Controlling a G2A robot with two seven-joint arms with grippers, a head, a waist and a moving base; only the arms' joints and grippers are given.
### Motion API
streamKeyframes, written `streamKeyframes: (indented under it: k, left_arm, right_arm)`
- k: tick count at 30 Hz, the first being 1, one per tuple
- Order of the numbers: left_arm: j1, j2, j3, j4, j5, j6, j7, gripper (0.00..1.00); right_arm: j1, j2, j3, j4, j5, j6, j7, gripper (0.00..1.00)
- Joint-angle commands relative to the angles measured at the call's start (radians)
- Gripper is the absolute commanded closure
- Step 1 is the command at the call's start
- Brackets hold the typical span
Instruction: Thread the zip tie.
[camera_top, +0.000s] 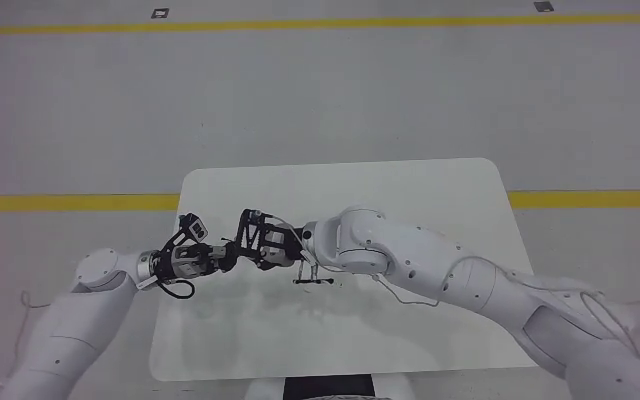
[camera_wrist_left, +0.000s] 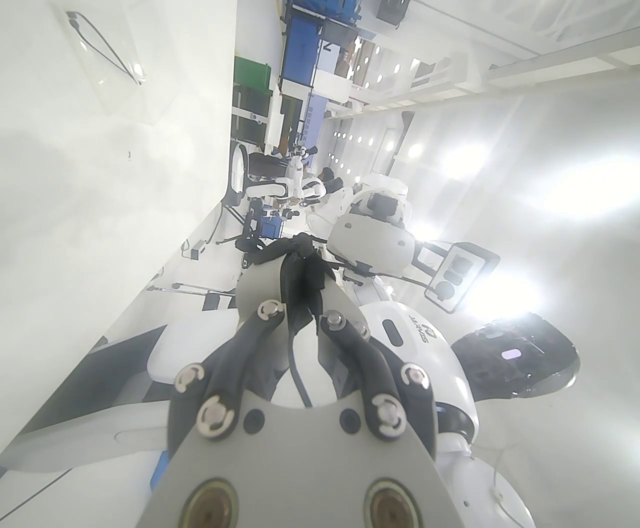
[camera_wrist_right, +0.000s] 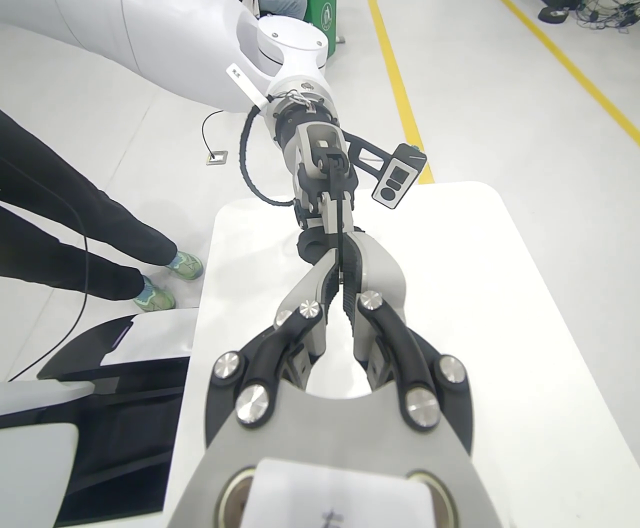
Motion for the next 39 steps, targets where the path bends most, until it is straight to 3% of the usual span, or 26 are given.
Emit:
streamKeyframes:
  k: [1,24,28,39]
  left_arm:
    - [0.000,0.000,0.000,0.000,0.000,0.000,0.000,1.00]
    - [0.000,0.000,0.000,0.000,0.000,0.000,0.000,1.00]
    - [0.006,-0.002,0.005,-0.018,0.003,0.007,0.038,1.00]
    - [0.007,-0.003,-0.003,-0.025,-0.002,0.017,0.037,1.00]
  right_arm:
    - [0.002,0.000,-0.003,0.003,0.003,0.000,-0.003,1.00]
    - [0.012,-0.004,-0.022,0.023,0.032,0.000,-0.012,1.00]
    - [0.012,-0.004,-0.022,0.028,0.038,0.000,-0.014,1.00]
    - [0.002,0.001,-0.007,0.033,0.041,0.000,0.002,1.00]
